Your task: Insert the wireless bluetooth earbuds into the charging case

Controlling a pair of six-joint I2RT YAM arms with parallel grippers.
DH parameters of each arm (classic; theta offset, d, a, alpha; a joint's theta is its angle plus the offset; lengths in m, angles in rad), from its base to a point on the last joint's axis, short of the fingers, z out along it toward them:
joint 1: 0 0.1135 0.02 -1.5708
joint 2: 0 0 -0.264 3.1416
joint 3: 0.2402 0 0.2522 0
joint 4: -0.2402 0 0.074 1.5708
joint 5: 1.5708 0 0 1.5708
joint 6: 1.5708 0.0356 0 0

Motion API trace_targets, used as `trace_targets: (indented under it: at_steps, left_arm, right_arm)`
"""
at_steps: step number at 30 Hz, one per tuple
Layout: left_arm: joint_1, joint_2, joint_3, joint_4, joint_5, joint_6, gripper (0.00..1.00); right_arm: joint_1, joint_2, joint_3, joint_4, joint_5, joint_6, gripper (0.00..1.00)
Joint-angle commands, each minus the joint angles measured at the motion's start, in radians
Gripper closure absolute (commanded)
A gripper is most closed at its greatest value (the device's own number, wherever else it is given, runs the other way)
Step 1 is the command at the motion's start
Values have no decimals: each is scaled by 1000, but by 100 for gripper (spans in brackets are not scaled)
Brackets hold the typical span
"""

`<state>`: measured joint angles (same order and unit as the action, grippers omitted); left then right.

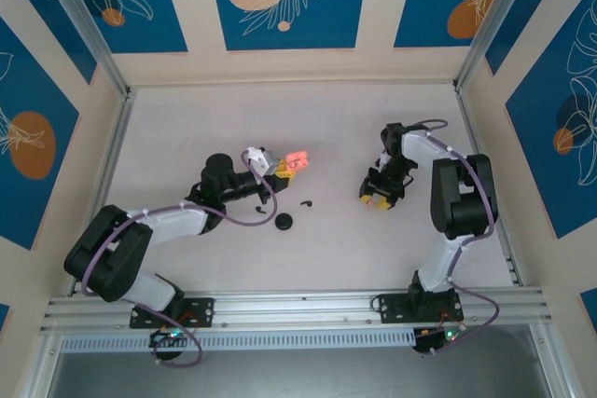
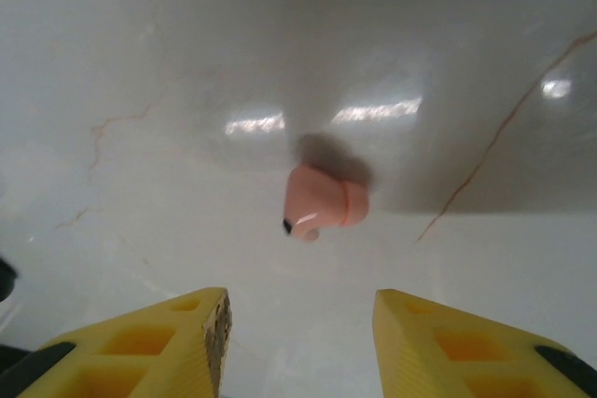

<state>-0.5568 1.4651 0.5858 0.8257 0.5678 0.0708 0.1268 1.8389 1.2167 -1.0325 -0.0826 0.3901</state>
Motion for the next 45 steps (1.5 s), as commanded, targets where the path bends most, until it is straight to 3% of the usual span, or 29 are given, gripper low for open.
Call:
trace_targets:
  at_steps: [1,18,31,39,45]
  left_arm:
    - [-7,-2,-8,4,-3,20,88]
    - [-6,-2,-8,-6,-9,24,87]
    - [-6,-4,-14,-17,-15,28,87]
    - [-6,83,-15,87,4,-13,87]
    - [-9,138,-6,174,8,-55,88]
  right_arm:
    - [0,27,42,-5,41,-20,55]
    - [14,108,63,14,28,-11,62]
    - [27,108,48,35,53,-6,74]
    - [55,-57,2,124,6,33,74]
    - [116,-231,-32,293,-64,88,74]
